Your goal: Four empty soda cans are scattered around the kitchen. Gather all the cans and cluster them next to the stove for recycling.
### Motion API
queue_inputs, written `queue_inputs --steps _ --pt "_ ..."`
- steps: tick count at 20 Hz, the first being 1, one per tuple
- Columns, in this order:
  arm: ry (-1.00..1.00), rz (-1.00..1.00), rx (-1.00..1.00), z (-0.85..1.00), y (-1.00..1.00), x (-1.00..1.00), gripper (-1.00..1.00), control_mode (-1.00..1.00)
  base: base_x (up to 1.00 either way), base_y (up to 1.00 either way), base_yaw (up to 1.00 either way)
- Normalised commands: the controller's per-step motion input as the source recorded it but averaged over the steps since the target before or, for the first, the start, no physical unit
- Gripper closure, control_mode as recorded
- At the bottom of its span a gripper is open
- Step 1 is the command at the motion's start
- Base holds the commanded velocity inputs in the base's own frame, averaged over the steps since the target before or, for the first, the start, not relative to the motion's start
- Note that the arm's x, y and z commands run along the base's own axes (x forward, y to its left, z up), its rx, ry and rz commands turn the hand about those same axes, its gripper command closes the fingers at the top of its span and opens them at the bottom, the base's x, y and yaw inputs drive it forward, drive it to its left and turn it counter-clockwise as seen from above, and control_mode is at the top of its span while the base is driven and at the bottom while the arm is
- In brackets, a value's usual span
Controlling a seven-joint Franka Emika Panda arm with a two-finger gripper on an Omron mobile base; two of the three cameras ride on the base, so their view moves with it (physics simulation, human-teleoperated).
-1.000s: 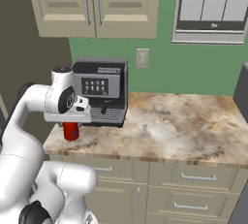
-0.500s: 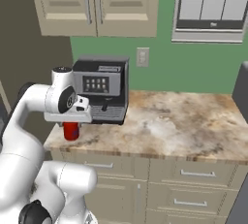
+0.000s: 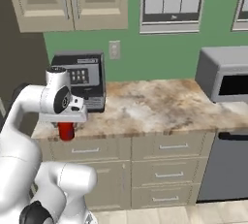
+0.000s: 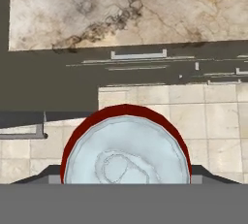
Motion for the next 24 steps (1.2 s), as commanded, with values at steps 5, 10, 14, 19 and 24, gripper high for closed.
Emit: queue_inputs --steps 5,10,14,19,24 --pt "0.0 0.0 0.0 0.0 0.0 0.0 1.0 1.0 0.0 0.04 -1.0" --pt "0.0 0.0 0.0 0.0 0.0 0.0 1.0 1.0 0.0 0.04 -1.0" --pt "0.0 0.0 0.0 0.0 0.0 0.0 1.0 1.0 0.0 0.05 -1.0" --pt "0.0 0.0 0.0 0.0 0.0 0.0 1.0 1.0 0.0 0.05 -1.0" --pt "0.0 0.0 0.0 0.0 0.0 0.0 1.0 1.0 0.0 0.06 -1.0"
